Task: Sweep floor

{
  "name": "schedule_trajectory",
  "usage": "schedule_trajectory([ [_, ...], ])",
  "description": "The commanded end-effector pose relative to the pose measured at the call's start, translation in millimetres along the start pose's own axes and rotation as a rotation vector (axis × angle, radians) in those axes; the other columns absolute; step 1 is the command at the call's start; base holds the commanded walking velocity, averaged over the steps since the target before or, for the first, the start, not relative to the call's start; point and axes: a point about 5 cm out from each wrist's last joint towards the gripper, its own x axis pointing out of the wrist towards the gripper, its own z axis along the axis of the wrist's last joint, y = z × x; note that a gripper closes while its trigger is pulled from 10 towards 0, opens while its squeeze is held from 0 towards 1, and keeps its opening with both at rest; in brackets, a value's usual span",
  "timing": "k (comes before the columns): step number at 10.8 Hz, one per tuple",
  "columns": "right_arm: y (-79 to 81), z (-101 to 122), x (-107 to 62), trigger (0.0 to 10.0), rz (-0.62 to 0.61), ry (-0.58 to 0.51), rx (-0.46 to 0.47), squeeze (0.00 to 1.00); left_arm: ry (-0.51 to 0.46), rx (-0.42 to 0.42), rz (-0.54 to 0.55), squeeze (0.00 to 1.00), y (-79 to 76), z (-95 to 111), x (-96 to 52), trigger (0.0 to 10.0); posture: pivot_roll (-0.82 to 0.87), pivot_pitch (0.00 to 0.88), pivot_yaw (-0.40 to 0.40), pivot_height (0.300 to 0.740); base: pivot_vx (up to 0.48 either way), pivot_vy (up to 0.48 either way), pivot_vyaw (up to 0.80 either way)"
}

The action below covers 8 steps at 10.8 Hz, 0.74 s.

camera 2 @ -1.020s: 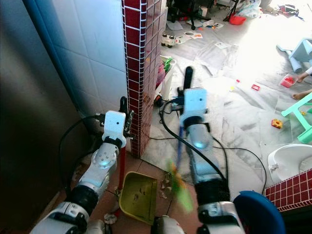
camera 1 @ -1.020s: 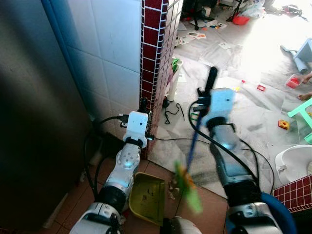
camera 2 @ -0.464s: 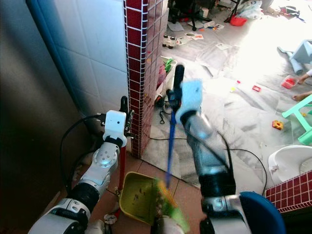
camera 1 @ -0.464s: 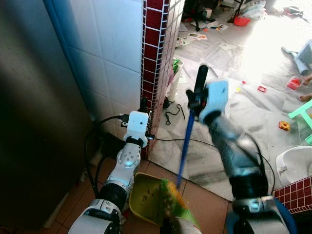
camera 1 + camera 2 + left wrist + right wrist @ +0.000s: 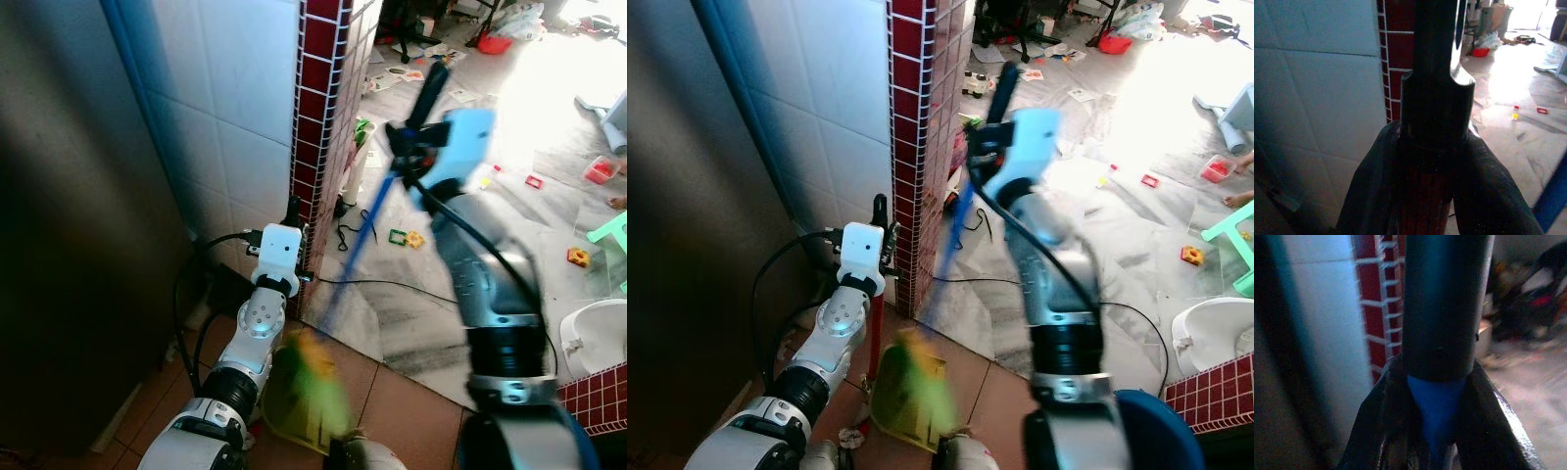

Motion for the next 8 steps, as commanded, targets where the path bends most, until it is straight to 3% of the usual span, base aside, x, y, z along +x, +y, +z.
schedule_trajectory([
  [1, -6.5, 24.4, -1.7, 10.0, -0.033, -0.133, -0.121, 0.00, 0.018, -0.035, -0.032, 0.00, -11.2, -2.2, -0.5, 10.0, -0.09, 0.070, -0.075, 0.740, 0.000, 0.000, 0.00],
  [4, -19.9, 1.2, -13.6, 10.0, -0.116, -0.064, -0.265, 0.00, 0.025, -0.032, -0.056, 0.00, -14.3, -3.4, -0.9, 10.0, -0.10, 0.073, -0.074, 0.740, 0.000, 0.000, 0.00],
  [8, -20.0, -46.3, -29.6, 10.0, -0.205, 0.179, -0.265, 0.00, 0.072, -0.074, -0.172, 0.00, -28.3, -9.2, -4.0, 10.0, -0.10, 0.070, -0.071, 0.740, 0.000, 0.000, 0.00],
])
